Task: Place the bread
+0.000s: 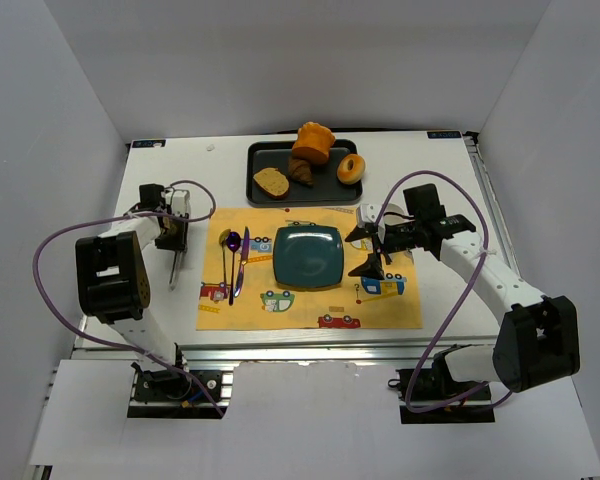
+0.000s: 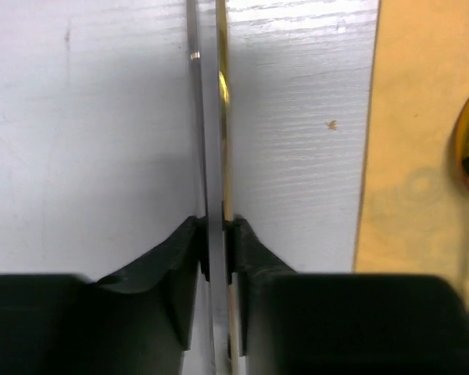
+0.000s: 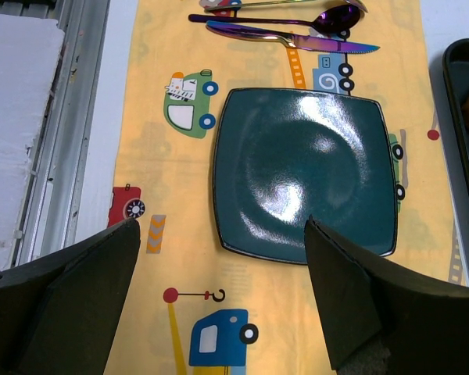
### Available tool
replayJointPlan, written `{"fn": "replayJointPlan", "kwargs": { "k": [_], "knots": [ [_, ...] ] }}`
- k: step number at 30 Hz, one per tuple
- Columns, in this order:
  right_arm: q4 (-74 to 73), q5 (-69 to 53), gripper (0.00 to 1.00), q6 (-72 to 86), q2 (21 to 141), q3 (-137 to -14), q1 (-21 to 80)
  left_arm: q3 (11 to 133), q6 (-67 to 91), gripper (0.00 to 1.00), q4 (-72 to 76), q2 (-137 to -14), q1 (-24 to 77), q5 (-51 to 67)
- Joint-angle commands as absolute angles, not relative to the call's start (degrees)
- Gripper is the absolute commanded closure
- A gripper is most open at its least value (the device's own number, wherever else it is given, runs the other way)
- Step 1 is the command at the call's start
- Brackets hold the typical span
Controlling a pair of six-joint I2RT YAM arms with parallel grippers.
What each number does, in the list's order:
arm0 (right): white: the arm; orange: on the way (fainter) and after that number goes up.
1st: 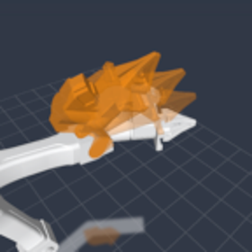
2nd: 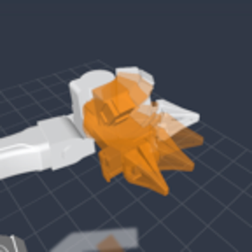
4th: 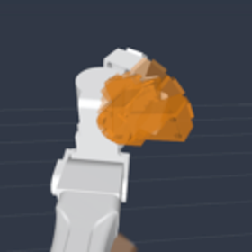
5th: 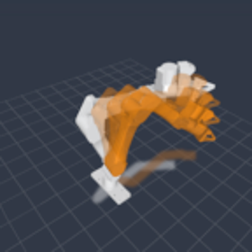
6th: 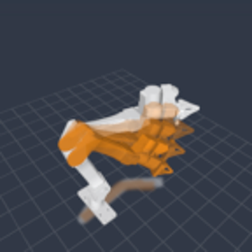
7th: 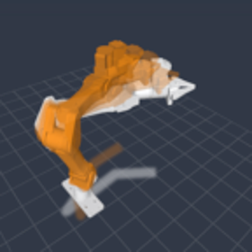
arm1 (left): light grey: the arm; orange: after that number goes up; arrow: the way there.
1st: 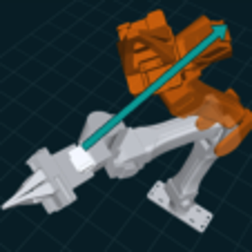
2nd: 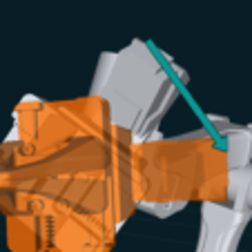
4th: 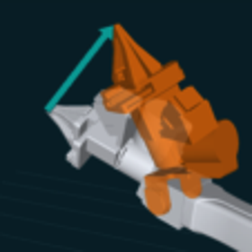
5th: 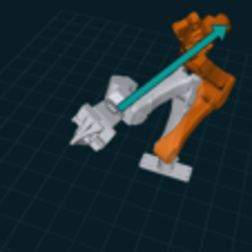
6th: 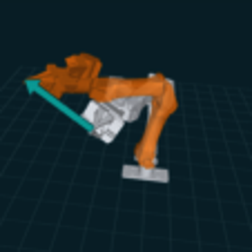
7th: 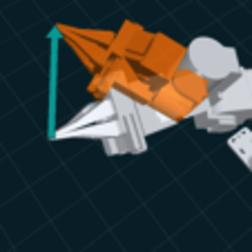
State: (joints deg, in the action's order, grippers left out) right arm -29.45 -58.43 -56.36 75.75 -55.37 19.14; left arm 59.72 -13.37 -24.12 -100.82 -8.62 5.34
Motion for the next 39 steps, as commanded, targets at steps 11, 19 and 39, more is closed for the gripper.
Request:
{"fn": "replayJointPlan", "kwargs": {
  "k": [11, 19, 39],
  "knots": [
    [-27.7, -58.6, 0.11, -55.3, 74.2, -55.4, 18.3, 59.7, -1.7, 1.0, -20.8, -94.2, -10.5, 11.5],
    [-27.4, -58.2, 0.11, -54.1, 72.3, -54.6, 17.5, 60.7, 26.1, 0.77, -11.9, -86.1, -6.2, 27.9],
    [-26.4, -57.9, 0.11, -52.7, 67.5, -51.3, 15.5, 75.1, 44.3, 0.55, -8.0, -98.7, 14.6, 28.7]
  ]
}}
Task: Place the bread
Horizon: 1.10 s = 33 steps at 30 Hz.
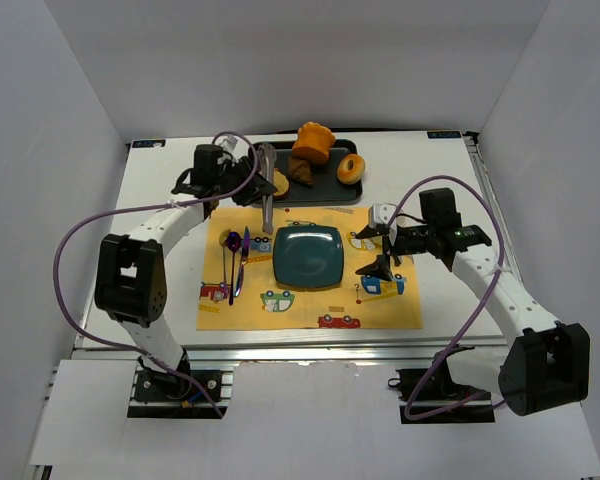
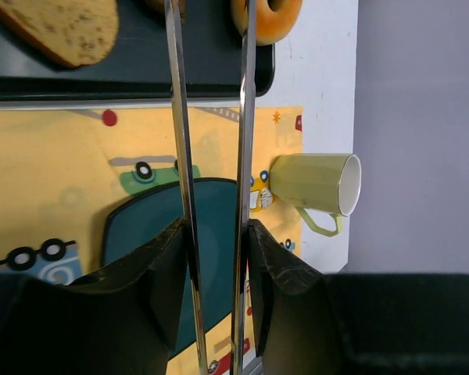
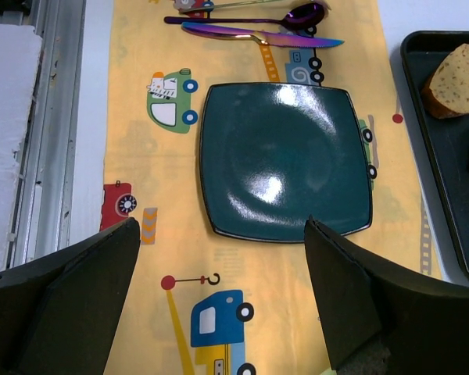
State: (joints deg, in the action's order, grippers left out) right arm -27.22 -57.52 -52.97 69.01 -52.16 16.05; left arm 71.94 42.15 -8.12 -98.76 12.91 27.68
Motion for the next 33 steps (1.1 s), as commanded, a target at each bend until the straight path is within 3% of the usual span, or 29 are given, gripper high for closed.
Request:
{"fn": "replayJointPlan", "kwargs": {
  "k": [1, 14, 33],
  "knots": [
    [-26.3, -57.9, 0.1, -52.7, 67.2, -51.2, 15.3, 75.6, 45.0, 0.54, -7.9, -99.7, 15.0, 28.5],
    [-25.0, -58.5, 0.11, -52.2, 66.4, -49.1, 14.0, 74.7, 54.7, 0.51, -1.4, -104.9, 21.5, 25.6],
    [-24.1, -59.2, 0.11, -52.0, 65.6, -47.5, 12.7, 66.3, 79.9, 0.52, 12.3, -105.9, 22.9, 15.0]
  ]
}}
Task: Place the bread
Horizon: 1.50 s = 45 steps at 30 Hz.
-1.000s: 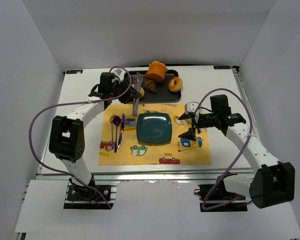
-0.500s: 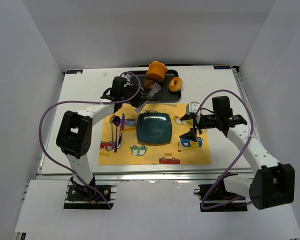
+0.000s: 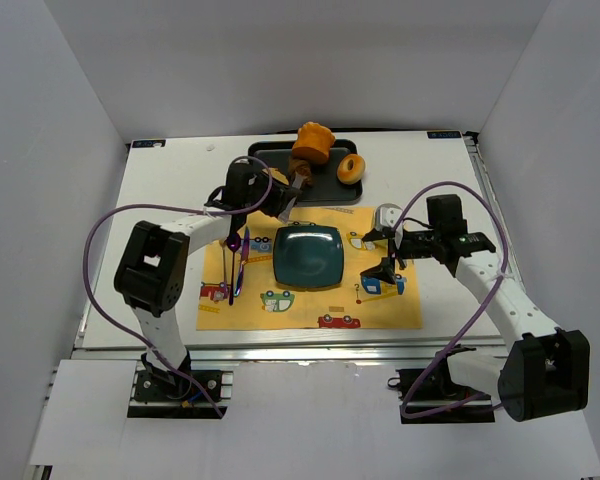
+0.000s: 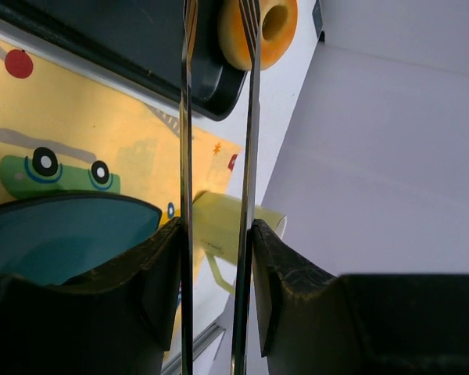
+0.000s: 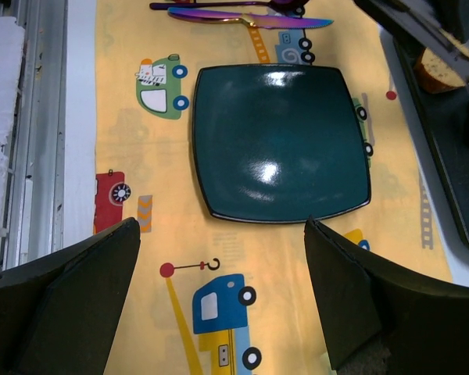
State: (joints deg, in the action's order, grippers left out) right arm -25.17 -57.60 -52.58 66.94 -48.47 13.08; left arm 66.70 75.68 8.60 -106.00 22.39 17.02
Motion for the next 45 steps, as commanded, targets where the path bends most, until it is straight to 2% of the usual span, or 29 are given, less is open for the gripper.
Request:
{"fn": "replayJointPlan", "kwargs": {
  "k": [1, 14, 45],
  "knots": [
    [-24.2, -59.2, 0.1, -52.0, 65.7, -47.4, 12.7, 66.4, 80.2, 0.51, 12.3, -106.2, 22.9, 14.9],
    [-23.6, -59.4, 0.11, -51.9, 66.0, -47.4, 12.4, 71.3, 78.7, 0.51, 4.6, -109.8, 23.6, 14.6],
    [-24.1, -59.2, 0.11, -53.2, 66.1, -46.1, 12.1, 73.0, 80.9, 0.46, 8.3, -112.2, 24.0, 15.7]
  ]
}}
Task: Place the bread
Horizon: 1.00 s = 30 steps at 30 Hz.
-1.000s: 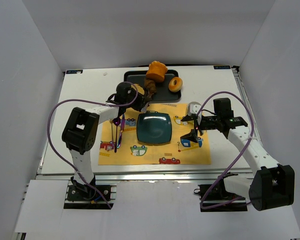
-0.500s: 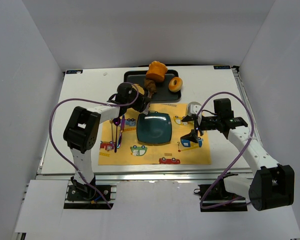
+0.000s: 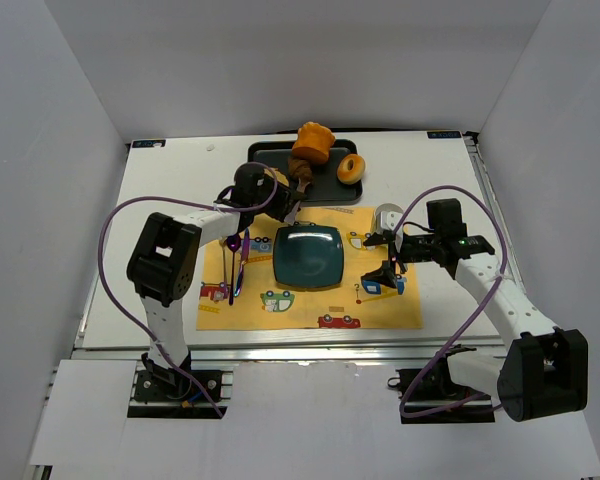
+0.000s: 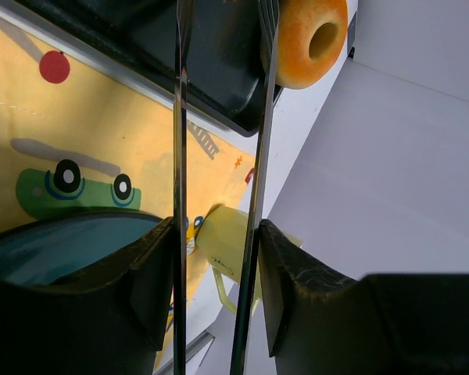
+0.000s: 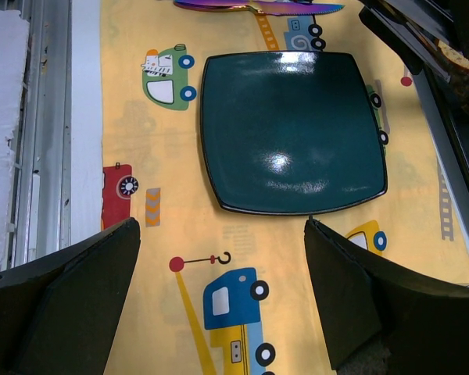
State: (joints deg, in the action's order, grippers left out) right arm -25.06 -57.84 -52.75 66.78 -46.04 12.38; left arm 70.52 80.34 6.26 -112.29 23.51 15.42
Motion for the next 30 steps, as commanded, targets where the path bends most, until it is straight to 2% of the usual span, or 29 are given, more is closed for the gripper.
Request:
{"fn": "replayJointPlan", "kwargs": {
  "k": [1, 30],
  "knots": [
    [-24.0, -59.2, 0.11, -53.3, 66.1, -46.1, 12.0, 73.0, 80.9, 0.46, 8.3, -112.3, 24.0, 15.7],
    [-24.3, -59.9, 0.11, -53.5, 65.8, -45.3, 11.9, 74.2, 84.2, 0.45, 11.7, -115.1, 24.2, 15.4]
  ]
}}
